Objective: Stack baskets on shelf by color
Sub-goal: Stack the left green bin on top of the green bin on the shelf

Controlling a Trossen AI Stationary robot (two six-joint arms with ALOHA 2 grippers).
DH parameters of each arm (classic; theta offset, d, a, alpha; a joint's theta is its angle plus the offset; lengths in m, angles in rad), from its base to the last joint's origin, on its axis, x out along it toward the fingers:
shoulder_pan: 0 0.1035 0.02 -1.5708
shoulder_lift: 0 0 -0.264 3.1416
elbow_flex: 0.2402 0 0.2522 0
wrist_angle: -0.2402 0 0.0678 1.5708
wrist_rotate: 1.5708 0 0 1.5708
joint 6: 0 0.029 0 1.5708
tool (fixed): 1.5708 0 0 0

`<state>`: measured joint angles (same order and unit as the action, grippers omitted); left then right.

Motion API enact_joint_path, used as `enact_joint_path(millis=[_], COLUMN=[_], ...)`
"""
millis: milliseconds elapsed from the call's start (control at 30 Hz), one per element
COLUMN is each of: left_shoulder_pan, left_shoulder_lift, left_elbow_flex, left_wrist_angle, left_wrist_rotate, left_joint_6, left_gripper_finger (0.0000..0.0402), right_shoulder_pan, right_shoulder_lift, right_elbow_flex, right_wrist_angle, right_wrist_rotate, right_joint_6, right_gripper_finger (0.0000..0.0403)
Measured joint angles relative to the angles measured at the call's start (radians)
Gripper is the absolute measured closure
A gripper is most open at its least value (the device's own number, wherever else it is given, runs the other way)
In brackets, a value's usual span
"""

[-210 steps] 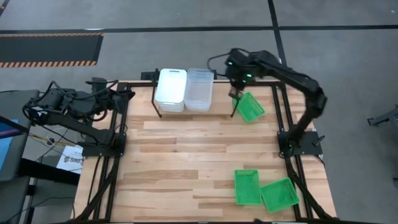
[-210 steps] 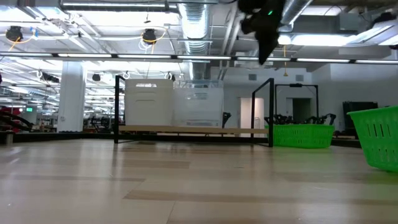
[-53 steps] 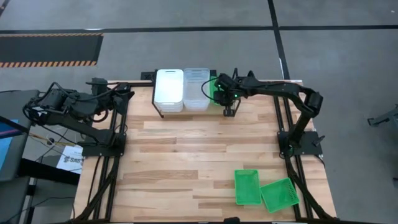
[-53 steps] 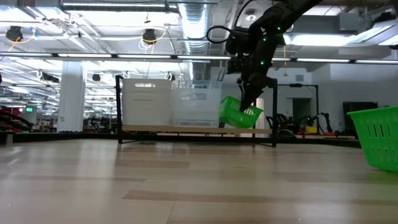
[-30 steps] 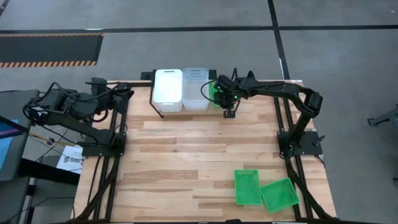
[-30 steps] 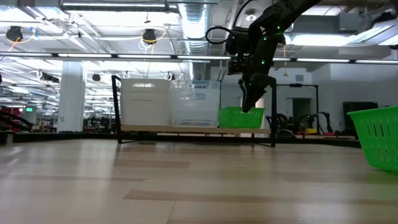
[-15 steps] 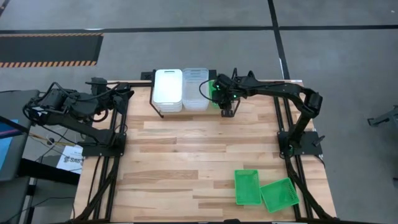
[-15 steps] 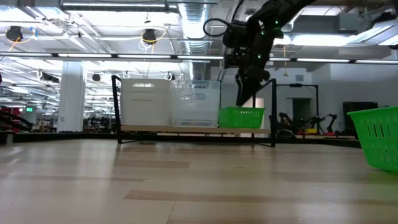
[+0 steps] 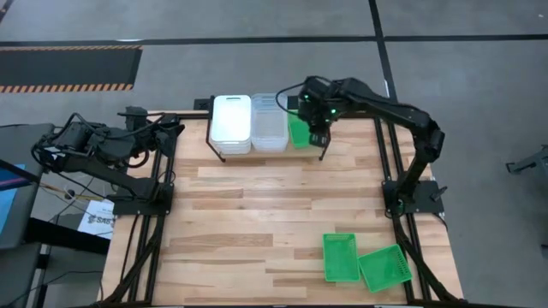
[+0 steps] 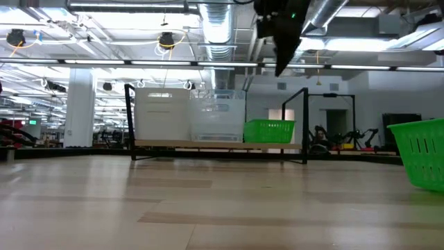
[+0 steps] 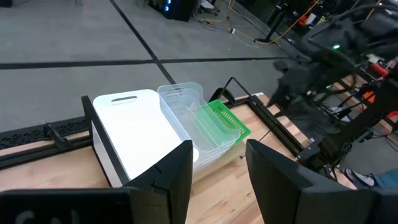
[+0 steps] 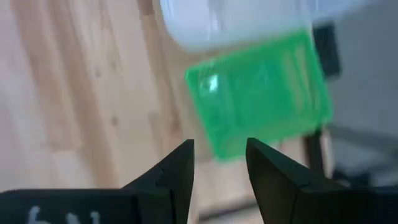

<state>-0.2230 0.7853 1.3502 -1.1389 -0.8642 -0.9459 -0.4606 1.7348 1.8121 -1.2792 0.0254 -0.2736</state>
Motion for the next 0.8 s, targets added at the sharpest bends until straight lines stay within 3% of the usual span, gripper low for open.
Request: enact_joint_path(millis=[167,300,600,800], left_shoulder_pan=[0.000,0.000,0.000,0.000], left_shoulder_lift=[0.010,0.017,0.055,0.078], left_elbow_flex=[0.000,0.000,0.000,0.000], left_wrist_angle=[0.000,0.000,0.001,0.001], left_wrist_rotate=[-0.012,-0.016,-0.012,0.028], left_joint_6=[-0.001,0.028,0.045,0.065], left_gripper_finger=[0.0264,0.0264,0.0244,0.0221], right_shoulder_pan=[0.026,0.129,0.647,0.958], right_shoulder_lift=[-0.068,-0.152,-0.339,-0.335], right_elbow_flex=[0.026,-0.040,-0.303,-0.426], right_wrist_angle=[-0.231,-0.290,-0.151,0.102], right_wrist_rotate=[0.000,-0.003,-0.038,-0.027], right_joint_6=[0.290,0.483,0.829,1.086], right_gripper_finger=[0.0236,0.0237,0.0221,0.0202])
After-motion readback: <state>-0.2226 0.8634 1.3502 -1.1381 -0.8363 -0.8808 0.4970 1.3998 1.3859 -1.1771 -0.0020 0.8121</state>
